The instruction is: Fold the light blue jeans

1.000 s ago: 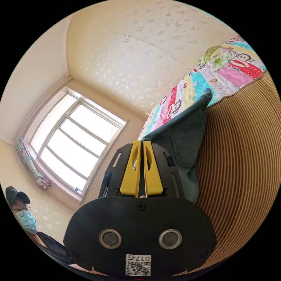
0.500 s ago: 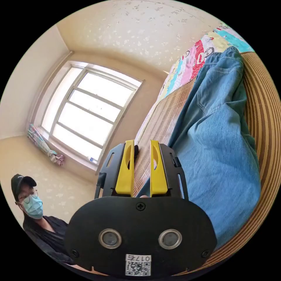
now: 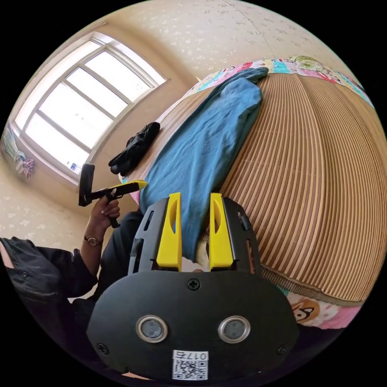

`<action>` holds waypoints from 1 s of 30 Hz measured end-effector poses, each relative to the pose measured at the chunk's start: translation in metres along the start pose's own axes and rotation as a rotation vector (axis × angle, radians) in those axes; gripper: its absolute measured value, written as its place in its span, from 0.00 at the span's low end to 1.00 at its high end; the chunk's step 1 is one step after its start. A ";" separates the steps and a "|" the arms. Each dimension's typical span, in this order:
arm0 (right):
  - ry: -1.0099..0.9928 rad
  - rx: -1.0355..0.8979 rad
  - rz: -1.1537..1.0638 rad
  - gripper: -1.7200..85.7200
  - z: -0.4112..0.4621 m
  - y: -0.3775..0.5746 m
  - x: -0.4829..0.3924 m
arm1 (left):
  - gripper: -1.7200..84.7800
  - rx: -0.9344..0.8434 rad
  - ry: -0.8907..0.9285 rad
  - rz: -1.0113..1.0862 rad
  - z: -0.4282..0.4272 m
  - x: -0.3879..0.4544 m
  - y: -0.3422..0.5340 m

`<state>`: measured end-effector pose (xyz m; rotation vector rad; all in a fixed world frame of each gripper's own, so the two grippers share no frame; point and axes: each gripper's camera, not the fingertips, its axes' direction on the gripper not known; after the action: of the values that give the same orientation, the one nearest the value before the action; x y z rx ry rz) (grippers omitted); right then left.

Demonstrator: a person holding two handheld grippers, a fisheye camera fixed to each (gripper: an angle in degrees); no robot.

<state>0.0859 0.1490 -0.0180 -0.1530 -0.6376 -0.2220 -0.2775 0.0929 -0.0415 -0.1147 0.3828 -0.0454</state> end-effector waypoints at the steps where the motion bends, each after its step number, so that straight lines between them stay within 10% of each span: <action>1: 0.024 -0.014 -0.002 0.11 0.003 -0.002 -0.005 | 0.08 -0.006 0.020 -0.013 0.000 0.002 0.003; 10: 0.030 -0.302 -0.271 0.05 -0.051 0.071 -0.025 | 0.05 -0.266 0.304 0.105 0.014 0.042 0.085; 17: 0.082 -0.603 -0.382 0.05 -0.059 0.100 -0.036 | 0.09 -0.010 0.330 0.070 -0.009 0.050 0.086; 30: 0.313 -0.132 -0.162 0.12 0.034 -0.285 -0.066 | 0.11 0.112 0.202 0.123 0.030 0.079 0.043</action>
<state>-0.0566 -0.1082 -0.0107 -0.1896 -0.3234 -0.4355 -0.1923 0.1335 -0.0482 0.0252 0.5876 0.0435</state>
